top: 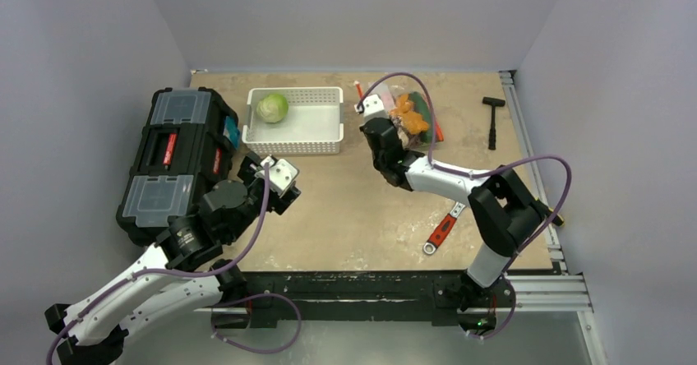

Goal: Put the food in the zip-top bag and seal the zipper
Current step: Place the zipper food storage bag at the center of the board.

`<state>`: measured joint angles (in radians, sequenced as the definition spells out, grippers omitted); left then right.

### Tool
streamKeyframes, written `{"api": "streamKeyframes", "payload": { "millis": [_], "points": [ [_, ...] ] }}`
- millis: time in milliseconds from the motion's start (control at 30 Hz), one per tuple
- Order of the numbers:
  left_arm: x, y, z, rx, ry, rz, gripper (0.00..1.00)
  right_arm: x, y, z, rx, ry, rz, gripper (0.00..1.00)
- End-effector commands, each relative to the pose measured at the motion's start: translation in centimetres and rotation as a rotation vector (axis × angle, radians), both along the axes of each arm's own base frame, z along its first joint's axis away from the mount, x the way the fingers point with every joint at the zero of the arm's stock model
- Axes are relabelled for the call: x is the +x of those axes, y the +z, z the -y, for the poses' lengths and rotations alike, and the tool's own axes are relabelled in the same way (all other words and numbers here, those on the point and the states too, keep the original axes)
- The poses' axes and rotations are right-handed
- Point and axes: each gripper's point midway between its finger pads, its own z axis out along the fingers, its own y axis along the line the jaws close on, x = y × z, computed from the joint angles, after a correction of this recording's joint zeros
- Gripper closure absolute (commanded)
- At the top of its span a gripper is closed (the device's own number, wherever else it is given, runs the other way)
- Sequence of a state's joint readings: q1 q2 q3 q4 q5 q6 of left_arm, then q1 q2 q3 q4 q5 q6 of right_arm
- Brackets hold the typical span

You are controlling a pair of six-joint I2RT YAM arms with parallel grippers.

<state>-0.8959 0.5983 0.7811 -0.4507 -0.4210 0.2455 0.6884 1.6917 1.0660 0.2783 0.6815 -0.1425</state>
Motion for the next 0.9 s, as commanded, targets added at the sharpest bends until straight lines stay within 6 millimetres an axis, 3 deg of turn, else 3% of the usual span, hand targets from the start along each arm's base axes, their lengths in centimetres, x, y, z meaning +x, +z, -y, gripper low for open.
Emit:
{"api": "streamKeyframes", "payload": {
  "millis": [0, 167, 433, 467, 533, 633, 733, 833, 867],
  "points": [
    [0.3, 0.7, -0.2, -0.009, 0.018, 0.016, 0.26, -0.8, -2.1, -1.2, 0.172, -0.003, -0.027, 1.00],
    [0.3, 0.6, -0.4, -0.005, 0.028, 0.018, 0.26, -2.1, -4.7, 1.3, 0.119, -0.090, -0.065, 1.00],
    [0.4, 0.4, -0.3, 0.004, 0.026, 0.014, 0.26, -4.4, -5.0, 3.4, 0.118, -0.153, -0.122, 1.00],
    [0.4, 0.4, -0.3, 0.004, 0.026, 0.014, 0.26, -4.7, -5.0, 3.1, 0.141, -0.133, -0.133, 0.99],
    [0.4, 0.4, -0.3, 0.001, 0.026, 0.013, 0.26, -5.5, -4.7, 2.3, 0.185, -0.076, -0.163, 0.81],
    [0.4, 0.4, -0.3, -0.005, 0.028, 0.018, 0.25, -7.1, -2.8, 1.3, 0.233, 0.027, -0.194, 0.61],
    [0.3, 0.7, -0.5, -0.012, 0.030, 0.024, 0.25, -8.9, 0.5, 1.3, 0.324, 0.089, -0.165, 0.42],
    [0.2, 0.9, -0.7, -0.026, 0.035, 0.034, 0.25, -11.0, 4.2, 2.2, 0.405, 0.114, -0.130, 0.38],
    [0.2, 1.1, -0.8, -0.031, 0.038, 0.039, 0.25, -11.8, 6.2, 2.8, 0.440, 0.121, -0.095, 0.37]
  ]
}}
